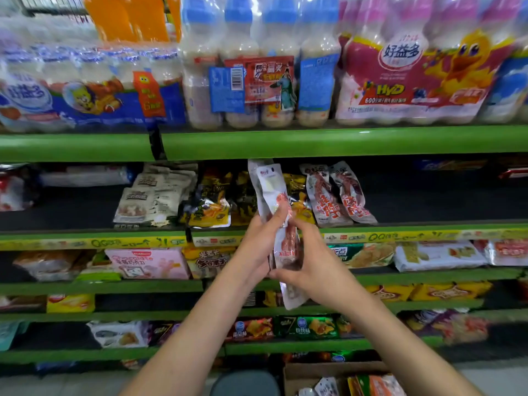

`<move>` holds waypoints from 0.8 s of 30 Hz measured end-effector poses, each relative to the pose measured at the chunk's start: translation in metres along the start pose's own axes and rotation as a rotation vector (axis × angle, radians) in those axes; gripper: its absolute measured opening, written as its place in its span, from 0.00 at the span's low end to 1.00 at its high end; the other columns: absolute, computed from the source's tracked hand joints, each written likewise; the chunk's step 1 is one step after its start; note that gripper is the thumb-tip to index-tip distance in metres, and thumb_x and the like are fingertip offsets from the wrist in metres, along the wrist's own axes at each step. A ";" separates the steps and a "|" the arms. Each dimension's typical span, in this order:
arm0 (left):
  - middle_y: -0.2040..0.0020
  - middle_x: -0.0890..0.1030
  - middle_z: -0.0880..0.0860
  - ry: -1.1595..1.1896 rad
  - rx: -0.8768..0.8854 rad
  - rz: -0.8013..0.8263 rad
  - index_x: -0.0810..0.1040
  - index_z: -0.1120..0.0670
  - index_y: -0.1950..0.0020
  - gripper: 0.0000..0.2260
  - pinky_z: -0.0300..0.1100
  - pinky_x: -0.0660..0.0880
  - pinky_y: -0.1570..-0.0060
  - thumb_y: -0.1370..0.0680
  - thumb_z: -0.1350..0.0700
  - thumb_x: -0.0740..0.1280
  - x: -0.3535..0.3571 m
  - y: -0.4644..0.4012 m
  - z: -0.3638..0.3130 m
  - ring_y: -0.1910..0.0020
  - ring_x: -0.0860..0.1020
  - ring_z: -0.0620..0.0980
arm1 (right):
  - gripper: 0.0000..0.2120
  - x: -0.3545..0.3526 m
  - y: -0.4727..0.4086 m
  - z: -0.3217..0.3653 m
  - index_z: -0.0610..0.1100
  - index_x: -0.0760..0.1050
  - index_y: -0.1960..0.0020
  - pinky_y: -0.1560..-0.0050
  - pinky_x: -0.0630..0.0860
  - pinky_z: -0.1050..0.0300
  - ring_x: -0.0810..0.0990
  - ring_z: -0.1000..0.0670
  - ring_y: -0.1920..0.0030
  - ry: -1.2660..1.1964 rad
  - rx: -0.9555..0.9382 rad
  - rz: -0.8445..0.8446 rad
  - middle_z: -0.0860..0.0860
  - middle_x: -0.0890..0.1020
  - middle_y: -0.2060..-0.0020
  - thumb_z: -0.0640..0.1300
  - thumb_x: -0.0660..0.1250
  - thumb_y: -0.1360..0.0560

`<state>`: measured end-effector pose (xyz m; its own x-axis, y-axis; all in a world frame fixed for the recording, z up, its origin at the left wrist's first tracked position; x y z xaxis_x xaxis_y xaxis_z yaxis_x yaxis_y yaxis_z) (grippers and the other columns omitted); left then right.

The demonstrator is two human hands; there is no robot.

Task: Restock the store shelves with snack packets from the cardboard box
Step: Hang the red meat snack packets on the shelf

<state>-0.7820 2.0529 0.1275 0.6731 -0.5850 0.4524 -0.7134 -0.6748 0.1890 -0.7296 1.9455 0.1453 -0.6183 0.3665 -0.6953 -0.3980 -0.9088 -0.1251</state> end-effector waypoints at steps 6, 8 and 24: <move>0.41 0.85 0.53 -0.157 -0.061 0.056 0.78 0.51 0.32 0.21 0.51 0.80 0.42 0.18 0.40 0.61 -0.015 0.015 0.014 0.42 0.84 0.52 | 0.25 0.009 0.011 -0.007 0.58 0.63 0.38 0.56 0.73 0.71 0.77 0.68 0.49 -0.279 0.186 -0.137 0.64 0.76 0.45 0.65 0.69 0.28; 0.42 0.85 0.52 -0.201 -0.062 0.104 0.78 0.51 0.34 0.16 0.49 0.80 0.42 0.16 0.46 0.60 -0.017 0.022 0.020 0.43 0.84 0.52 | 0.19 0.009 0.012 -0.014 0.53 0.66 0.45 0.62 0.72 0.74 0.79 0.68 0.54 -0.371 0.253 -0.207 0.58 0.79 0.51 0.56 0.73 0.27; 0.37 0.82 0.60 0.129 -0.206 0.069 0.81 0.52 0.33 0.25 0.56 0.77 0.38 0.16 0.39 0.54 -0.082 0.038 0.026 0.39 0.81 0.58 | 0.15 0.025 0.030 -0.047 0.44 0.79 0.40 0.49 0.82 0.45 0.86 0.44 0.51 -1.216 0.551 -0.103 0.41 0.86 0.46 0.35 0.57 0.18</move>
<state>-0.8594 2.0634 0.0747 0.6009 -0.5552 0.5750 -0.7900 -0.5219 0.3216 -0.7253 1.9185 0.0909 -0.6611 0.6328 0.4030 -0.5205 -0.7737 0.3612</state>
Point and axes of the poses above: each hand's wrist, its own y-axis away from the middle knuckle, its own x-axis out of the palm, z = x × y, the point moved 6 cm from there along -y, towards the middle knuckle
